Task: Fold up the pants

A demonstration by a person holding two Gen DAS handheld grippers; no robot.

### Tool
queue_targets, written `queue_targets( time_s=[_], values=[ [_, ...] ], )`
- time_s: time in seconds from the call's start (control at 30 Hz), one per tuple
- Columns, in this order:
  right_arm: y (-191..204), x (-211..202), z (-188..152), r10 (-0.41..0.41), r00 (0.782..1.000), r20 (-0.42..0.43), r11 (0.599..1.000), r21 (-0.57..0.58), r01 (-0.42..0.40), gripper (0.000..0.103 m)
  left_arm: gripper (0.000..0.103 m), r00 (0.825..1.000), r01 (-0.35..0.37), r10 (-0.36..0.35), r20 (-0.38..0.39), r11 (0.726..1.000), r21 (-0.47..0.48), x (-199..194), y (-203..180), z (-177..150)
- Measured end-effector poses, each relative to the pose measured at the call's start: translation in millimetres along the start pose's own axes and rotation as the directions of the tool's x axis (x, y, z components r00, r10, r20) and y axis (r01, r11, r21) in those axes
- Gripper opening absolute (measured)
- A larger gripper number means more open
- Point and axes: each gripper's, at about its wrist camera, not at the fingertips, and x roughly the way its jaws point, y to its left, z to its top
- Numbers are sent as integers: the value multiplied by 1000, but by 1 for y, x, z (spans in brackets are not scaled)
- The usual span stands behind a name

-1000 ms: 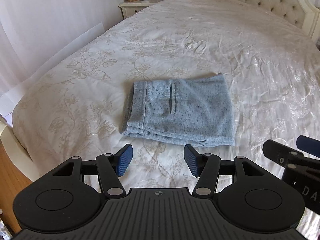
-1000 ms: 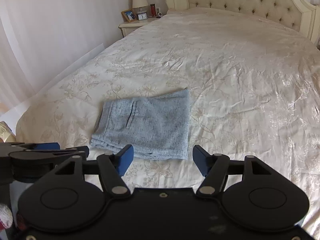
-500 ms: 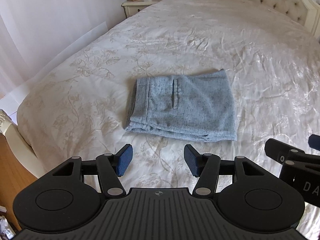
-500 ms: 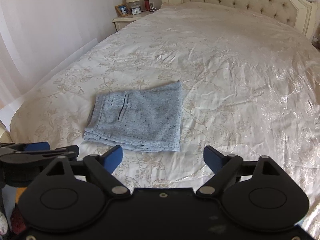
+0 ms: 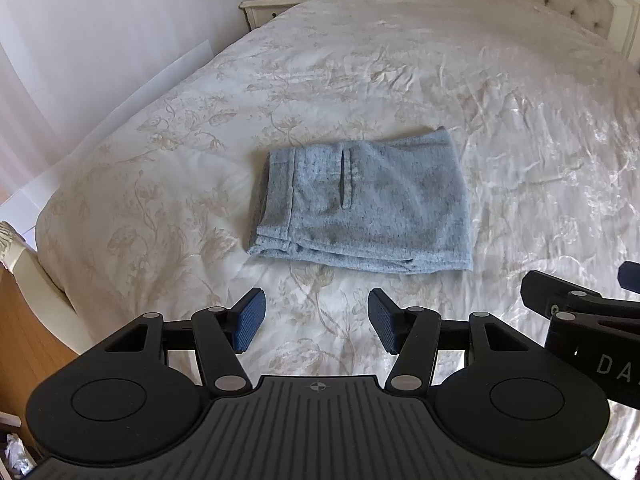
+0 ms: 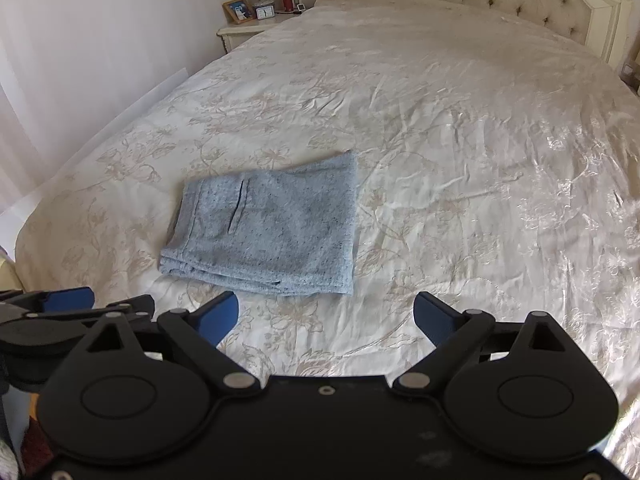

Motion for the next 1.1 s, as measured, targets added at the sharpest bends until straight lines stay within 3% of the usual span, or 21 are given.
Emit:
queue_targets(
  time_s=[0.83, 1.1],
  values=[
    [-3, -4, -8, 44, 999, 4, 999, 9, -44, 99, 57, 1000, 7, -7, 4, 1000, -16, -12, 6, -6],
    [-3, -9, -11, 58, 998, 14, 998, 0, -58, 99, 57, 998, -4, 5, 57, 1000, -26, -20, 7, -9]
  ],
)
